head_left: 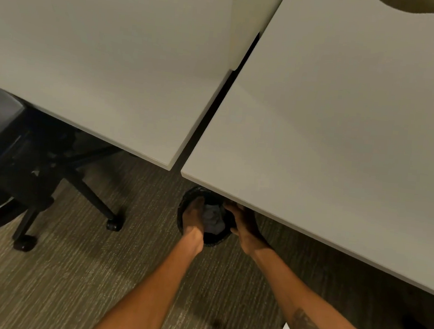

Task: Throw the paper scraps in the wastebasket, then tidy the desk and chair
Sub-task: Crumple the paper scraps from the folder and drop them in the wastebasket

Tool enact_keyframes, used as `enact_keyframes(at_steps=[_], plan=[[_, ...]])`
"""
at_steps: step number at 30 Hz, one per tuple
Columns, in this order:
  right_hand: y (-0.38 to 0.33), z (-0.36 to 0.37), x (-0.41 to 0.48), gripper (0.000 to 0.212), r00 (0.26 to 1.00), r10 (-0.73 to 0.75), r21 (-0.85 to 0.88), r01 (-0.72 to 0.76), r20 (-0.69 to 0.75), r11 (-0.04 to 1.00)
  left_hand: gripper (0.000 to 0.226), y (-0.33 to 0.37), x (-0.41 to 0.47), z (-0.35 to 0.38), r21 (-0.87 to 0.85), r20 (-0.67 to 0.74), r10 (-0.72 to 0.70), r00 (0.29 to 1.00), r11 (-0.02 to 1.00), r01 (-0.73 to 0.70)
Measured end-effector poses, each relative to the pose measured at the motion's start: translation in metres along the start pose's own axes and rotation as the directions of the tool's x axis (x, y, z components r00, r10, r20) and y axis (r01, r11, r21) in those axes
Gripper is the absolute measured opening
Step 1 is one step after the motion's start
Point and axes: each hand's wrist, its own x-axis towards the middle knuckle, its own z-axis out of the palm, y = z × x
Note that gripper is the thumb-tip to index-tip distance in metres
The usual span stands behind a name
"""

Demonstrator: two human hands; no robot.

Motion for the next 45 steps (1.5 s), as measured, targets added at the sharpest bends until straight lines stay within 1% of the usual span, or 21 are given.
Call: enact_keyframes(at_steps=[2,3,4,6,8,10,11,13,15,16,17,18,19,22,24,27,30,33,37,41,45], plan=[[0.001,-0.001,-0.010,0.029,1.000,-0.016,-0.035,0.015,-0.018,0.999,0.053,-0.008,-0.006,-0.003,0.046,0.002,-0.013,1.000,0.999,0.013],[0.000,-0.004,-0.018,0.023,0.999,-0.027,-0.055,0.026,-0.020,0.998,0.052,-0.010,-0.012,-0.003,0.068,0.010,-0.015,1.000,0.998,0.014],[0.001,-0.002,-0.020,0.021,0.999,-0.035,-0.083,0.033,-0.017,0.996,0.051,-0.014,-0.014,-0.006,0.082,0.006,-0.008,1.000,0.997,0.007],[-0.004,-0.012,-0.035,0.033,0.999,-0.048,-0.141,0.043,-0.027,0.989,0.055,-0.015,-0.031,-0.002,0.131,0.018,0.012,1.000,0.991,-0.014],[-0.004,-0.016,-0.044,0.043,0.998,-0.054,-0.220,0.048,-0.023,0.974,0.063,-0.019,-0.041,-0.002,0.183,0.019,0.017,1.000,0.983,-0.020],[-0.001,-0.025,-0.060,0.044,0.998,-0.065,-0.225,0.061,-0.013,0.972,0.060,-0.023,-0.061,-0.001,0.255,0.032,0.021,0.999,0.967,-0.028],[0.001,-0.031,-0.072,0.041,0.997,-0.071,-0.224,0.068,-0.009,0.972,0.056,-0.026,-0.075,0.000,0.293,0.042,0.035,0.999,0.955,-0.046],[0.007,-0.037,-0.084,0.028,0.997,-0.075,-0.219,0.073,0.000,0.973,0.048,-0.032,-0.092,0.000,0.375,0.051,0.064,0.997,0.924,-0.078],[0.011,-0.046,-0.096,0.023,0.999,-0.029,-0.219,0.023,-0.024,0.975,0.046,-0.037,-0.109,0.003,0.443,0.059,0.098,0.993,0.889,-0.114],[0.011,-0.051,-0.104,0.033,0.999,-0.004,-0.239,-0.006,-0.043,0.971,0.045,-0.040,-0.118,0.005,0.466,0.066,0.111,0.992,0.875,-0.129],[0.010,-0.056,-0.113,0.048,0.998,0.004,-0.267,-0.020,-0.063,0.963,0.044,-0.044,-0.127,0.007,0.494,0.076,0.130,0.989,0.856,-0.150],[0.011,-0.061,-0.121,0.058,0.997,0.001,-0.303,-0.025,-0.076,0.953,0.046,-0.048,-0.136,0.008,0.537,0.092,0.159,0.983,0.823,-0.184],[0.012,-0.066,-0.130,0.062,0.997,-0.020,-0.328,-0.006,-0.074,0.945,0.048,-0.052,-0.145,0.009,0.596,0.117,0.193,0.974,0.771,-0.224],[0.009,-0.078,-0.157,0.066,0.994,-0.102,-0.397,0.083,-0.028,0.914,0.055,-0.063,-0.168,0.010,0.760,0.239,0.303,0.923,0.532,-0.372],[0.010,-0.089,-0.174,0.066,0.989,-0.148,-0.457,0.124,-0.017,0.881,0.056,-0.071,-0.183,0.010,0.798,0.335,0.358,0.872,0.385,-0.464],[0.017,-0.112,-0.197,0.064,0.978,-0.208,-0.517,0.179,0.003,0.837,0.058,-0.081,-0.208,0.014,0.814,0.403,0.418,0.814,0.243,-0.527],[0.023,-0.135,-0.222,0.063,0.964,-0.267,-0.565,0.214,-0.012,0.797,0.060,-0.093,-0.238,0.022,0.826,0.453,0.459,0.764,0.107,-0.554],[0.027,-0.158,-0.247,0.063,0.951,-0.308,-0.599,0.232,-0.025,0.766,0.061,-0.104,-0.270,0.030,0.830,0.483,0.480,0.732,0.016,-0.558],[0.030,-0.192,-0.284,0.065,0.937,-0.343,-0.619,0.234,-0.061,0.749,0.062,-0.117,-0.316,0.043,0.823,0.527,0.499,0.688,-0.099,-0.559],[0.028,-0.224,-0.314,0.063,0.913,-0.403,-0.640,0.274,-0.062,0.718,0.063,-0.129,-0.357,0.060,0.799,0.574,0.508,0.642,-0.180,-0.573],[0.028,-0.249,-0.341,0.063,0.867,-0.492,-0.702,0.301,-0.079,0.645,0.062,-0.144,-0.389,0.077,0.748,0.648,0.503,0.572,-0.277,-0.604]])
